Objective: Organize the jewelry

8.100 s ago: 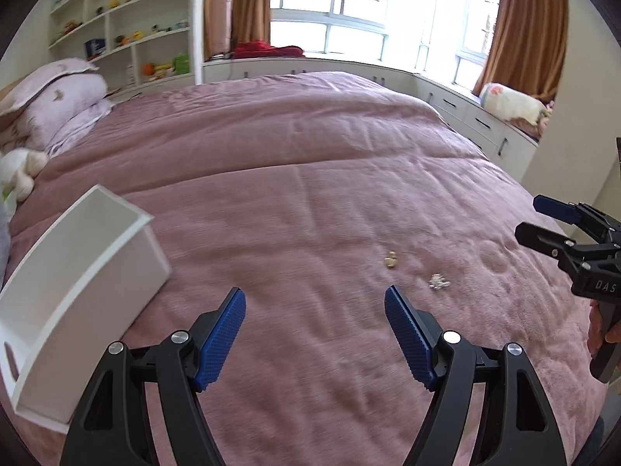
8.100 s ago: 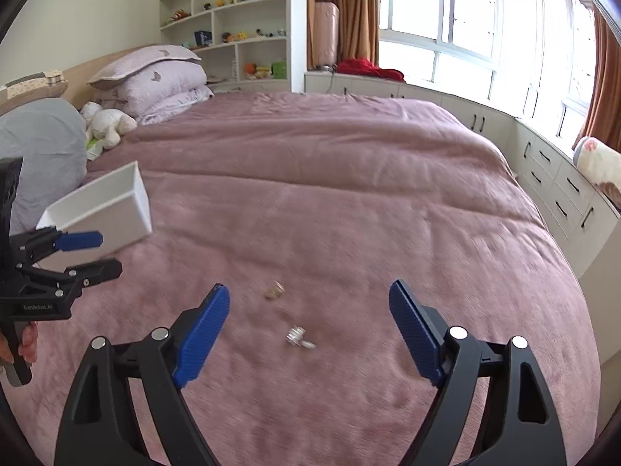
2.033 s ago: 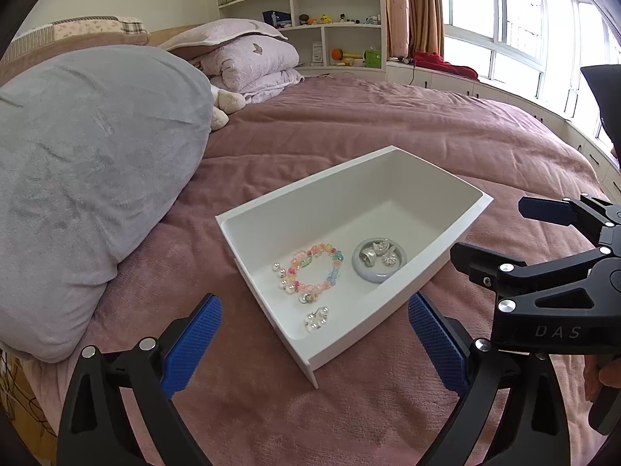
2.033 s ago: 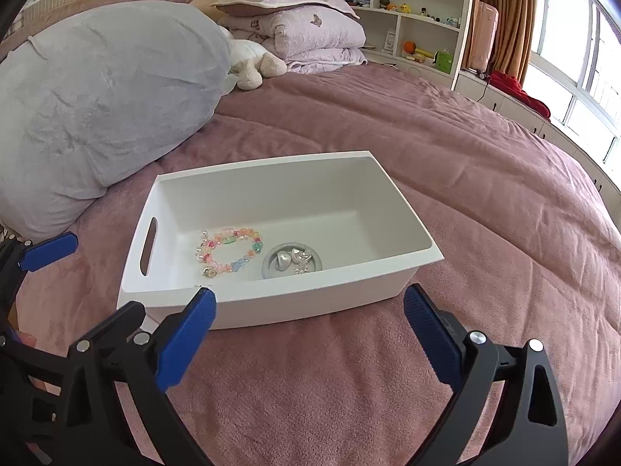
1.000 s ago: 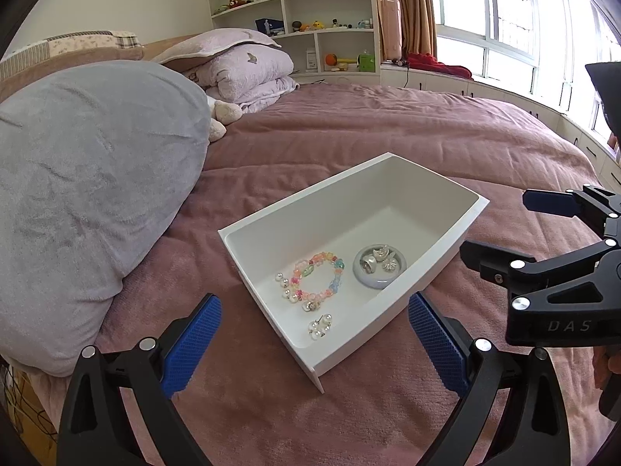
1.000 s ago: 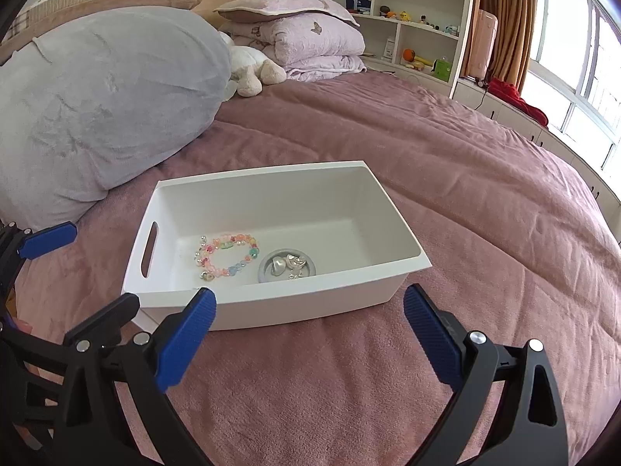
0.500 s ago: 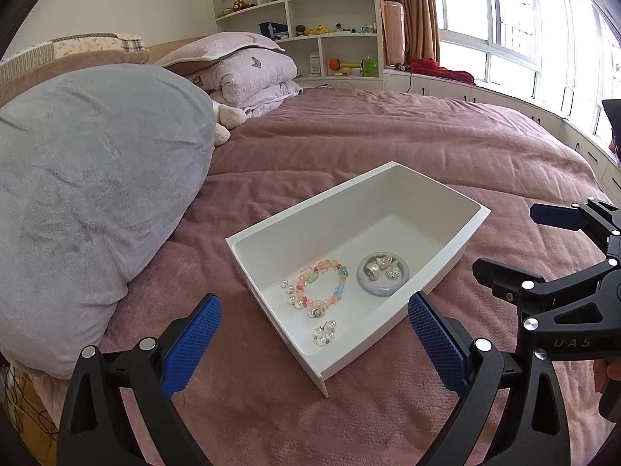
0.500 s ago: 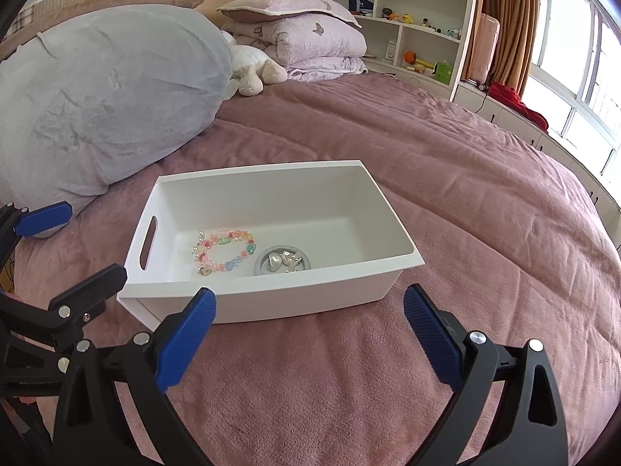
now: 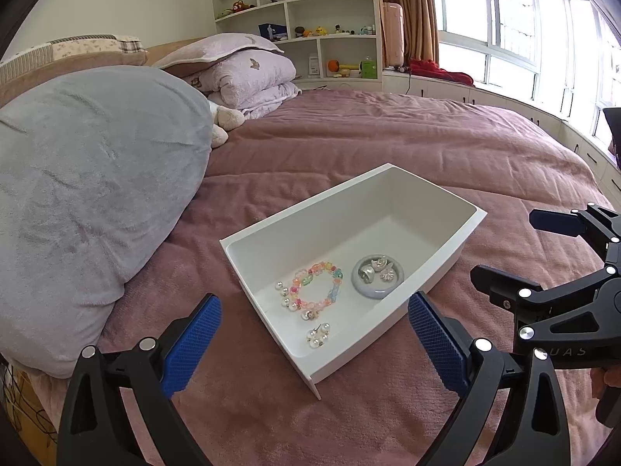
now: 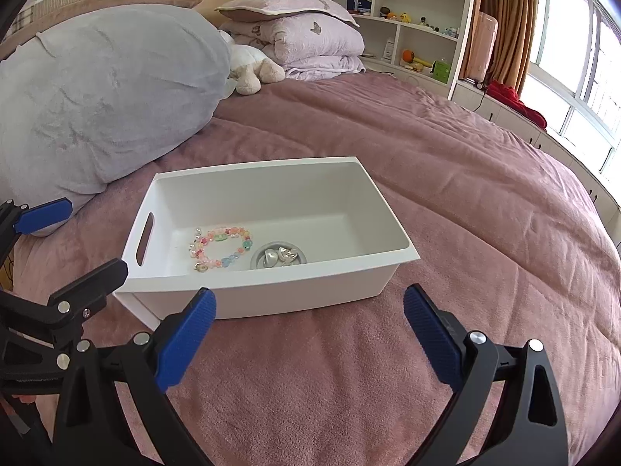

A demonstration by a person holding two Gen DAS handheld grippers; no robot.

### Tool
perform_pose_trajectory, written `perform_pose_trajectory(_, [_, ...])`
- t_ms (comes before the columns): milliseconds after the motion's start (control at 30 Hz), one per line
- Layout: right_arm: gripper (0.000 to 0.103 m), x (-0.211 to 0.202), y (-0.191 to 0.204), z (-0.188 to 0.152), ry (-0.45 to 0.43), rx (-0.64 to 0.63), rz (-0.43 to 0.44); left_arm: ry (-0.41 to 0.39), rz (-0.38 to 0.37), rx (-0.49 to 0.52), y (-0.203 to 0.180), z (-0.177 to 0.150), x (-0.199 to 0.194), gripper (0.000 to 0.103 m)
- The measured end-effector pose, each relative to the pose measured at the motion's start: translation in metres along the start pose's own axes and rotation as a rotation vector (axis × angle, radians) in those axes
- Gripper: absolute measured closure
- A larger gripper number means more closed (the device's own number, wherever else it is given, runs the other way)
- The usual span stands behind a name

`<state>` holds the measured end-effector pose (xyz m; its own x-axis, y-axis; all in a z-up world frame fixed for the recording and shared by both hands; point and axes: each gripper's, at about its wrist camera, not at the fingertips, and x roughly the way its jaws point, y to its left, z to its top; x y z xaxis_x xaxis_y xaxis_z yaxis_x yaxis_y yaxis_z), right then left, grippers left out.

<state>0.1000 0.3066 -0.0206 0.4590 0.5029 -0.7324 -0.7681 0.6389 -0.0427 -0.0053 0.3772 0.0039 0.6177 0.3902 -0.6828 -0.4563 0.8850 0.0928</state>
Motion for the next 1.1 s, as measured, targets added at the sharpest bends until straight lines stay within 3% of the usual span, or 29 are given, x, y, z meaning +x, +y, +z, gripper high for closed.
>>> perform_pose_trajectory(1100, [0.007,0.0038,-0.0018,0.0005,0.008,0.002,0.001,-0.004,-0.025,-0.004,-0.0046,0.0019,0.0004,0.005])
